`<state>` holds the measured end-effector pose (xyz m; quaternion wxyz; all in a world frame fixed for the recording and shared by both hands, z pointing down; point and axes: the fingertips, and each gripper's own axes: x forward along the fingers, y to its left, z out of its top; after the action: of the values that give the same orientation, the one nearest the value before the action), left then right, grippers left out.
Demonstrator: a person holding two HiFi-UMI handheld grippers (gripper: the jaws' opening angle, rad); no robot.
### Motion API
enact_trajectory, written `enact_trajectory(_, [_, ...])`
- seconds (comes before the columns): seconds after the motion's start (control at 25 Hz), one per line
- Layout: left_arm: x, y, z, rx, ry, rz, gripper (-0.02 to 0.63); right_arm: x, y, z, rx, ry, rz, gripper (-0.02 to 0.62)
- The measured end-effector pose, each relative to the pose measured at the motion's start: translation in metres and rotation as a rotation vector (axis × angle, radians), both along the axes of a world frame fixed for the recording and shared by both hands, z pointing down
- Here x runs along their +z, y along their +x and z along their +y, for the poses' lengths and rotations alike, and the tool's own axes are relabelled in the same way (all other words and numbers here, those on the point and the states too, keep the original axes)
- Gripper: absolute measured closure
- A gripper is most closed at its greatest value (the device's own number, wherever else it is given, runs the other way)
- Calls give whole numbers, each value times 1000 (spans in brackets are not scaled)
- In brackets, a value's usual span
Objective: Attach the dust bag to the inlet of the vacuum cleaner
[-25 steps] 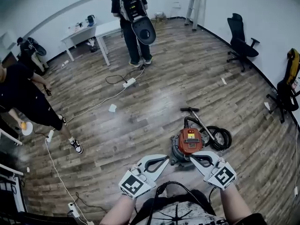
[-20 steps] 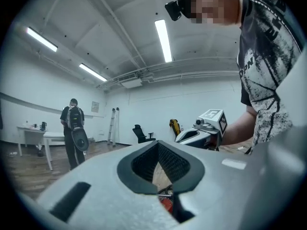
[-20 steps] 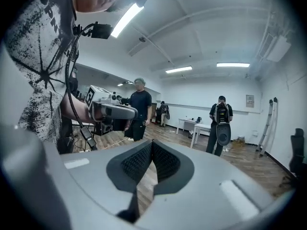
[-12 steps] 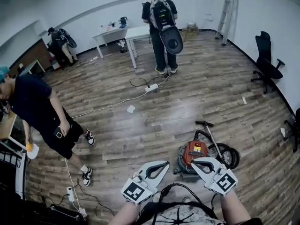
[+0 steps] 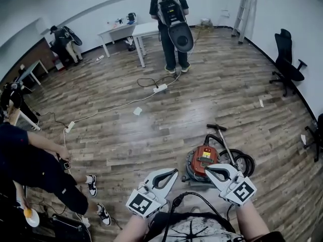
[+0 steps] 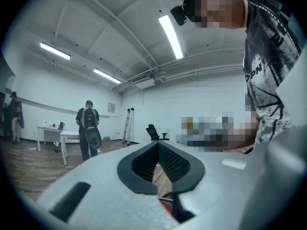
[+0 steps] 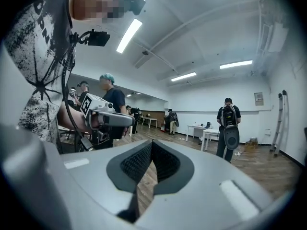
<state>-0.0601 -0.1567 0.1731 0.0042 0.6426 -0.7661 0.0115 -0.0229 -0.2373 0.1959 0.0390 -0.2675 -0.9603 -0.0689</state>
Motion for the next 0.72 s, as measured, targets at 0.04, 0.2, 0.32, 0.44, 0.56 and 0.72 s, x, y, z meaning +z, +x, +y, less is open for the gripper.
enact_trajectory(0.04, [-2,-1,-2,8,19,-11,603,2,0,-1,13,-7,12,589])
enact_trajectory(0.2, [-9,0,-8,33,49,-39,603,6,1,-8,33,43,-24,589])
enact_trajectory(0.32, [-1,3,-12,42,-27,9,603,5,4,-13,46,57,-27,589])
enact_trajectory(0.44, [2,5,-16,64,-31,20,603,6,6,-16,58,78,-36,589])
enact_trajectory(0.56, [5,5,-18,78,-36,23,603,8,7,-18,67,93,-31,589])
enact_trajectory(0.72, [8,8,-22,100,-23,5,603,8,8,-18,75,94,-33,589])
